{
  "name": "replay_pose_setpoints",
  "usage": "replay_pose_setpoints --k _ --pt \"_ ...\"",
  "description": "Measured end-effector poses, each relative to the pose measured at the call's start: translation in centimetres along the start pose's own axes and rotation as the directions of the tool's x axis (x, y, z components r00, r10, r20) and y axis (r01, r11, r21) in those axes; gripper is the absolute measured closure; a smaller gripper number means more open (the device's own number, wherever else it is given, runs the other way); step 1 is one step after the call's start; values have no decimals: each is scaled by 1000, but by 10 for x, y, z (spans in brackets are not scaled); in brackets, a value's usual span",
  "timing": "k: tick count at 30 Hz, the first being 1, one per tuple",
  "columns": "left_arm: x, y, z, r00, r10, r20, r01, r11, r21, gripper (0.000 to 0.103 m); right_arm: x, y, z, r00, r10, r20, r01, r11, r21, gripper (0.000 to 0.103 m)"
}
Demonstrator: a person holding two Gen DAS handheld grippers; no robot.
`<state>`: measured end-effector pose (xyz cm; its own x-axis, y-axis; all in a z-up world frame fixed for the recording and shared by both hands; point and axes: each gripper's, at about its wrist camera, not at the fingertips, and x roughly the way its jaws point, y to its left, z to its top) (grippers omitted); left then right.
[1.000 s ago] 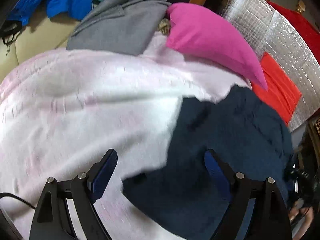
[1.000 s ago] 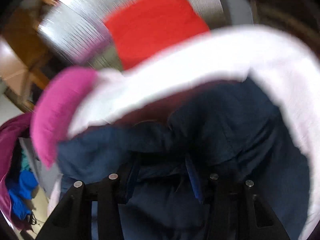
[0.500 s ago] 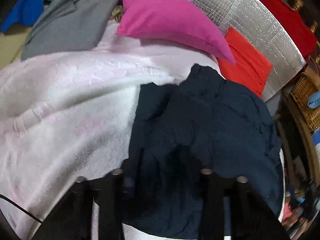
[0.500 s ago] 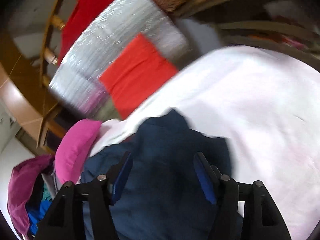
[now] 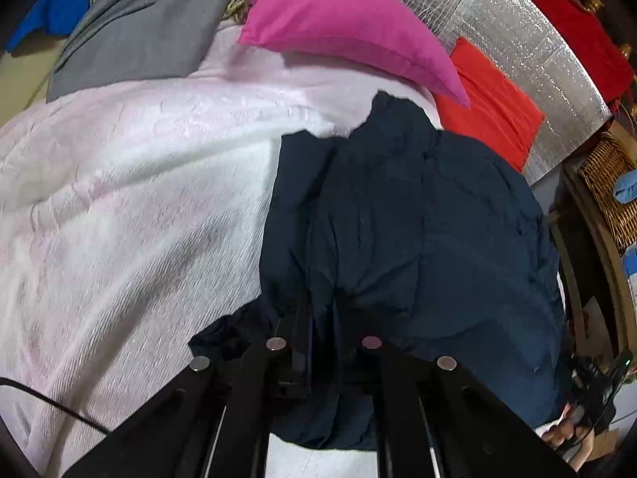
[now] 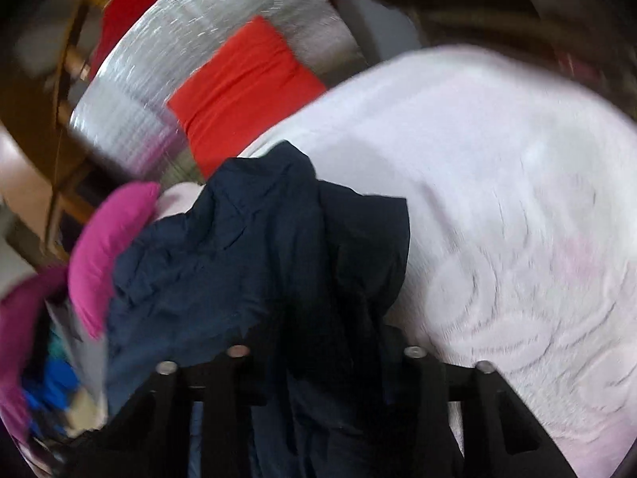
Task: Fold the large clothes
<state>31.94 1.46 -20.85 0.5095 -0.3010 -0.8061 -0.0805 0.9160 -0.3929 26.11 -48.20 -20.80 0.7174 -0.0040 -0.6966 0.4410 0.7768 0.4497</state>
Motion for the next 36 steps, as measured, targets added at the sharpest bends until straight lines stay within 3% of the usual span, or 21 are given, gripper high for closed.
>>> replay_pose_setpoints --k 4,5,8,9,12,14,17,21,26,32,36 --pt "-4 2 -13 999 43 -14 -43 999 18 95 -16 33 8 996 -2 87 15 988 -154 73" --pt "-4 4 -16 999 48 -18 -48 999 11 94 -12 42 7 993 -38 110 60 975 -212 73" --pt "-7 10 -15 999 29 -17 -30 999 -44 91 12 35 -1 985 -164 59 174 958 -229 56" --pt "-8 11 -14 999 26 -20 -28 998 -58 90 14 30 0 985 -162 53 169 965 -200 56" --pt "-17 13 -13 999 32 -3 -32 996 -82 89 -4 14 9 997 -75 27 78 989 -127 46" --pt "-26 10 -14 998 58 26 -56 994 -90 77 -27 4 10 999 -3 53 7 998 -66 32" --pt "-48 11 -20 993 71 98 -61 993 -97 68 -54 -9 7 996 54 71 -54 998 -13 30" --pt "-69 5 -38 991 64 117 -59 997 -44 53 -71 -16 -8 992 124 34 -125 991 41 29" --pt "-73 14 -62 1000 -19 15 20 997 -77 41 -89 -27 -45 978 206 -27 -202 974 105 26" --pt "-61 30 -77 986 -132 -99 106 967 -232 33 -83 -40 -76 954 283 -97 -260 945 196 23" --pt "-50 33 -70 983 -159 -86 129 950 -285 28 -60 -44 -78 940 320 -115 -278 919 279 23"
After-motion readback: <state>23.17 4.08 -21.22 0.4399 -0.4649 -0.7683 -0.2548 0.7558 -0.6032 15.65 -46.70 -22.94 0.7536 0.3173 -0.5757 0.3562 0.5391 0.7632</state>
